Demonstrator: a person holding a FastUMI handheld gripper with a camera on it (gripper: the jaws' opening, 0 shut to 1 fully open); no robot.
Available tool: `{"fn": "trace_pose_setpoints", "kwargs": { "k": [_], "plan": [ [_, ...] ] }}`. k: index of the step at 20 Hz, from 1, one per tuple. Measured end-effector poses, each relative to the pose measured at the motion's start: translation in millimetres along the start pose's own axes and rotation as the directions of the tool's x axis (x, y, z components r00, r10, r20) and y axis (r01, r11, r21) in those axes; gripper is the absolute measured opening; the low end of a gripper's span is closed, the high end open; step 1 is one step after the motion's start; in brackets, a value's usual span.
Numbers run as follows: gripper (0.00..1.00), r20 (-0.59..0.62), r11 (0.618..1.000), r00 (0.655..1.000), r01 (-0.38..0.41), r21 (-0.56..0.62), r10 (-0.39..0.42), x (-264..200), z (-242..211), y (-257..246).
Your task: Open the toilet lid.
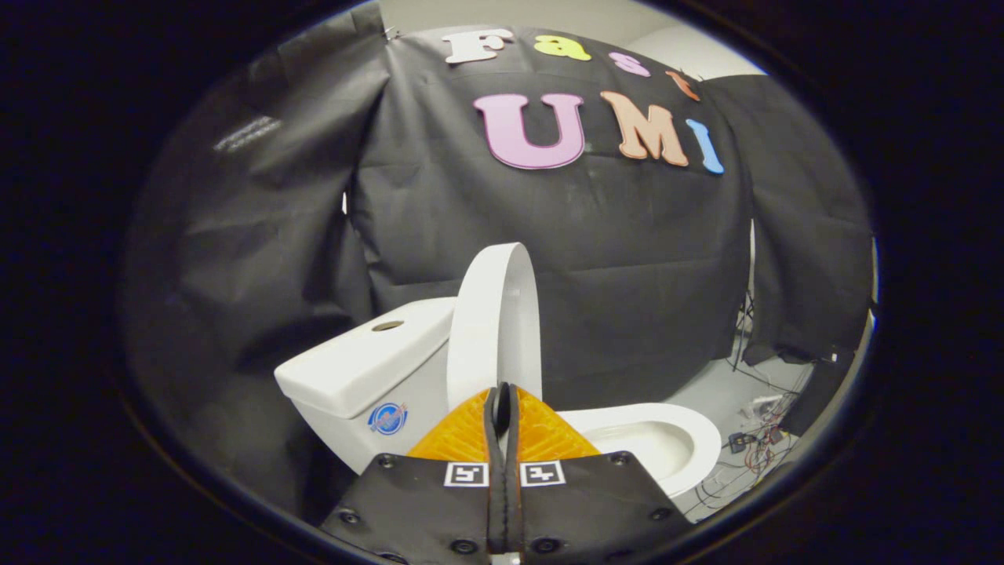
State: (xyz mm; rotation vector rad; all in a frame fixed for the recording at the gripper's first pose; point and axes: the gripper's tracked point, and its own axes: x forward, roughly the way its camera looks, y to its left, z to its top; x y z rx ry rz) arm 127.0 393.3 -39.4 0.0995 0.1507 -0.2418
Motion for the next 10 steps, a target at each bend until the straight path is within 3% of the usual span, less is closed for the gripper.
{"fn": "trace_pose_setpoints", "kwargs": {
  "k": [10],
  "plan": [
    [0.01,0.012,0.997,1.0,0.005,-0.076,-0.004,3,-7,42]
  ]
}}
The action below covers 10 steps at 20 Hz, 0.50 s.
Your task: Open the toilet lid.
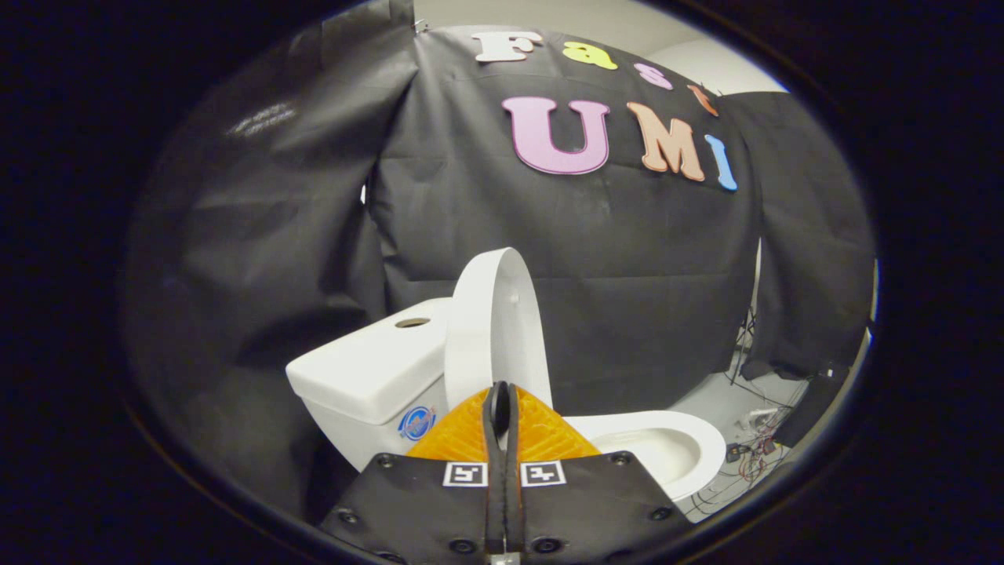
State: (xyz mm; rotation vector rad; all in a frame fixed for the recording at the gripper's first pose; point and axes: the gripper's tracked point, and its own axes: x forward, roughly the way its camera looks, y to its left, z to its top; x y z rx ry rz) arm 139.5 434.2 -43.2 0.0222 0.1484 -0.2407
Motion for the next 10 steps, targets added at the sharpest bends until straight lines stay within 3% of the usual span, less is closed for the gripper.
{"fn": "trace_pose_setpoints", "kwargs": {
  "k": [6,8,10],
  "plan": [
    [0.01,0.052,0.999,0.999,-0.008,-0.046,0.011,1,5,14],
    [0.1,0.062,0.999,0.998,-0.016,-0.045,0.019,3,2,23],
    [0.1,0.066,0.998,0.998,-0.012,-0.061,0.016,4,2,23]
  ]
}}
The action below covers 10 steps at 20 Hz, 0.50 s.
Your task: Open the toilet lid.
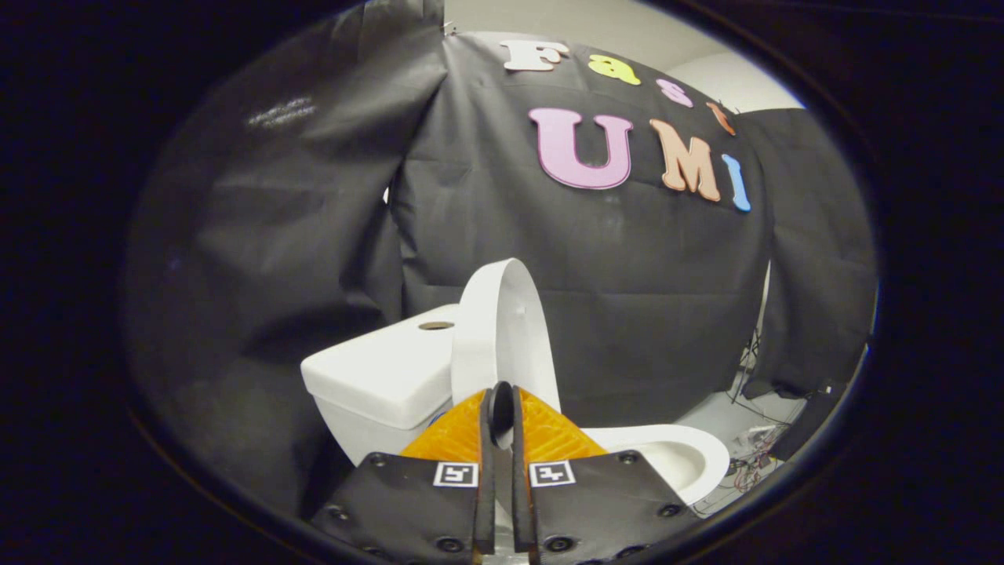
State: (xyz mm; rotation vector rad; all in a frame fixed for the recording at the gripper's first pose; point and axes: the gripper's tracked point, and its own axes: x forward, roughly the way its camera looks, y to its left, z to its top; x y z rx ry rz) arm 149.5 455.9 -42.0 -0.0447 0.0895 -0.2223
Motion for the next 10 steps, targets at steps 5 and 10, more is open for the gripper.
{"fn": "trace_pose_setpoints", "kwargs": {
  "k": [5,10],
  "plan": [
    [0.32,0.004,0.999,0.999,-0.044,-0.001,0.044,-2,0,18],
    [0.61,-0.013,0.99,0.99,-0.138,0.015,0.138,-1,-7,46]
  ]
}}
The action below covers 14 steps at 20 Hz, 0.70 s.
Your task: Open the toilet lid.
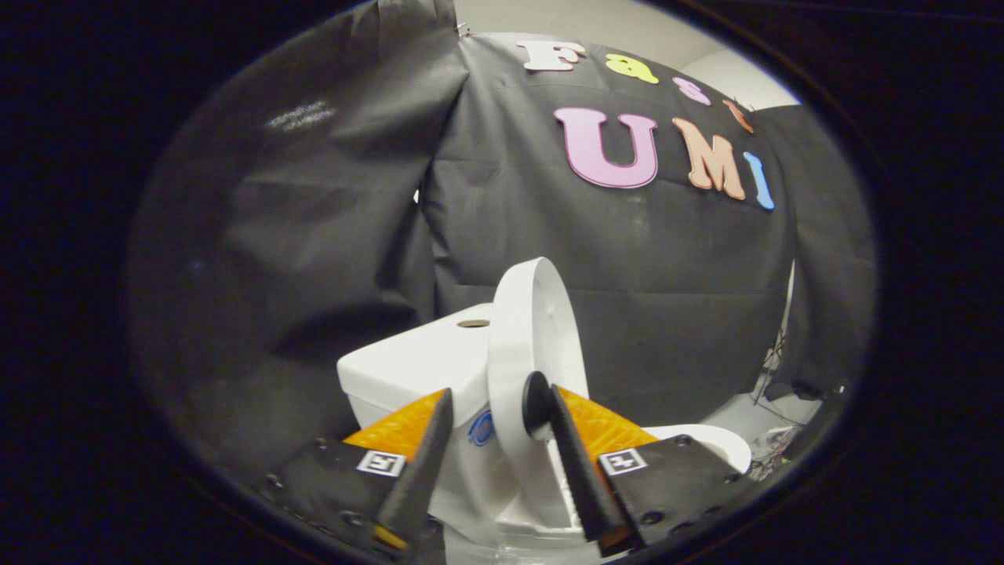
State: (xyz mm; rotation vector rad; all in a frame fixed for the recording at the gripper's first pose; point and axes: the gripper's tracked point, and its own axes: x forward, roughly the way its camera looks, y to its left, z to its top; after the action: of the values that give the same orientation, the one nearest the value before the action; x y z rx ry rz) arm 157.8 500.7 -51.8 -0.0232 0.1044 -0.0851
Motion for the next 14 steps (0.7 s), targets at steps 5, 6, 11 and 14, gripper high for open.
{"fn": "trace_pose_setpoints", "kwargs": {
  "k": [5,6,11,14],
  "plan": [
    [1.0,-0.026,0.999,0.999,-0.037,-0.015,0.037,-10,-2,-1],
    [1.0,-0.026,0.999,0.998,-0.052,0.008,0.053,-13,-4,0],
    [1.0,-0.037,0.986,0.988,-0.146,0.085,0.15,-37,3,4],
    [1.0,-0.047,0.986,0.985,-0.167,0.018,0.168,-54,7,-5]
  ]
}}
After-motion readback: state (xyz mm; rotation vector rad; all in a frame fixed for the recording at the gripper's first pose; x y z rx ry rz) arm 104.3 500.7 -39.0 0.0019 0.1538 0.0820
